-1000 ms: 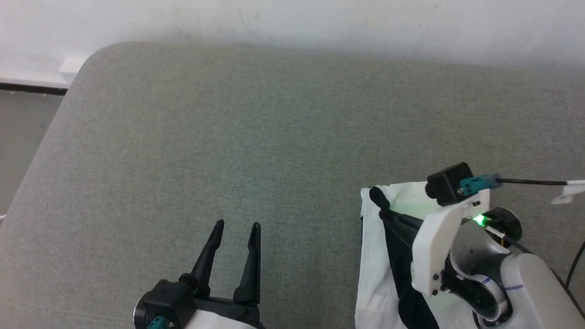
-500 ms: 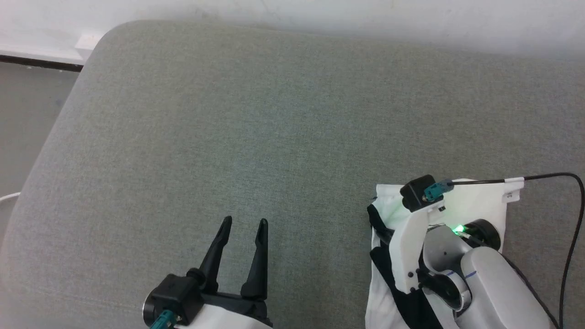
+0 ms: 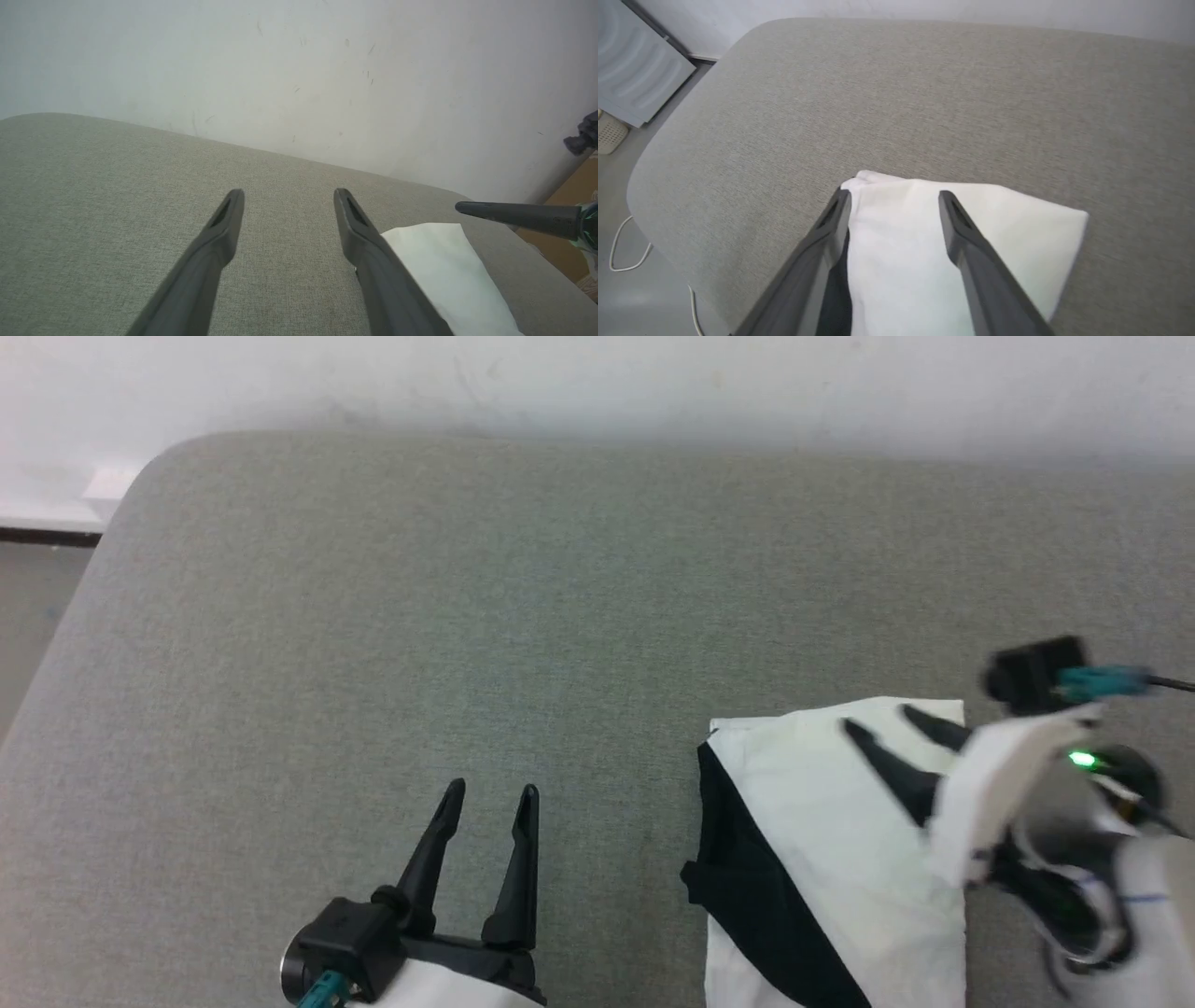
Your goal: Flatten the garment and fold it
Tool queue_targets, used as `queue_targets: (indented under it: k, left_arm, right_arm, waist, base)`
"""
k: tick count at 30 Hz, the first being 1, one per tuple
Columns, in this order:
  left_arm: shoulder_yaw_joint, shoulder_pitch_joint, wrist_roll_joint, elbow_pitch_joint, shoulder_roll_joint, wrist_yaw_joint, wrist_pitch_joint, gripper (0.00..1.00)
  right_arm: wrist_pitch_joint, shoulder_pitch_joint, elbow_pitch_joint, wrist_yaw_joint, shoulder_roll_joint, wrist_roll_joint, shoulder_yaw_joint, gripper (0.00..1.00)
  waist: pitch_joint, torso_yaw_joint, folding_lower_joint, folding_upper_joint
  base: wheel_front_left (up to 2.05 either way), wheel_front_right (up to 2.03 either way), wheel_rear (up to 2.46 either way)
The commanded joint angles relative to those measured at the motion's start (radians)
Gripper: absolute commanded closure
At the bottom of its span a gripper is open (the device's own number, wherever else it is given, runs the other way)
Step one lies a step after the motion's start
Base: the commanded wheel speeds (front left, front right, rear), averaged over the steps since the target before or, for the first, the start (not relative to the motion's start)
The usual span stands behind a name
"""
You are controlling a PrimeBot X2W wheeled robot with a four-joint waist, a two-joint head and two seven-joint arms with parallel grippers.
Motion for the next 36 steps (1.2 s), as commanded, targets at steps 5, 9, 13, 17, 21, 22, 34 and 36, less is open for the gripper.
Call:
queue_targets:
  k: [5,9,13,17,21,22,34,36]
  left_arm:
    - [0.001,0.009,0.010,-0.023,0.010,0.011,0.005,0.00]
    - [-0.002,0.008,0.011,-0.029,0.010,0.016,0.005,0.00]
    - [-0.009,0.000,0.013,-0.028,0.009,0.015,0.007,0.00]
    - [-0.018,-0.014,0.020,-0.026,0.014,0.013,0.014,0.00]
    - [-0.026,-0.027,0.034,-0.026,0.023,0.014,0.021,0.00]
    - [-0.029,-0.028,0.036,-0.026,0.024,0.014,0.023,0.00]
    - [-0.040,-0.030,0.033,-0.026,0.031,0.017,0.034,0.00]
    - [-0.040,-0.030,0.031,-0.025,0.032,0.018,0.035,0.00]
  right_arm:
    - [0.020,0.160,-0.139,-0.002,-0.031,-0.012,-0.182,0.00]
    - [0.051,0.270,-0.200,-0.002,0.006,-0.007,-0.266,0.00]
    - [0.057,0.314,-0.203,-0.002,0.040,-0.011,-0.276,0.00]
    - [0.046,0.311,-0.167,-0.002,0.060,-0.014,-0.276,0.00]
    - [0.034,0.297,-0.119,-0.002,0.064,-0.020,-0.265,0.00]
    - [0.033,0.294,-0.108,-0.002,0.066,-0.021,-0.261,0.00]
    - [-0.009,0.240,0.048,-0.002,0.076,-0.030,-0.207,1.00]
    - [-0.028,0.230,0.068,-0.002,0.075,-0.040,-0.201,1.00]
  waist:
    - [0.008,-0.038,0.0000,0.0000]
    - [0.028,-0.053,0.0000,0.0000]
    - [0.043,-0.057,0.0000,0.0000]
    - [0.055,-0.050,0.0000,0.0000]
    - [0.063,-0.034,0.0000,0.0000]
    - [0.064,-0.029,0.0000,0.0000]
    - [0.052,-0.013,0.0000,0.0000]
    - [0.041,-0.016,0.0000,0.0000]
  base:
    - [0.00,0.00,0.00]
    - [0.00,0.00,0.00]
    - [0.00,0.00,0.00]
    - [0.00,0.00,0.00]
    - [0.00,0.00,0.00]
    - [0.00,0.00,0.00]
    - [0.00,0.00,0.00]
    - [0.00,0.00,0.00]
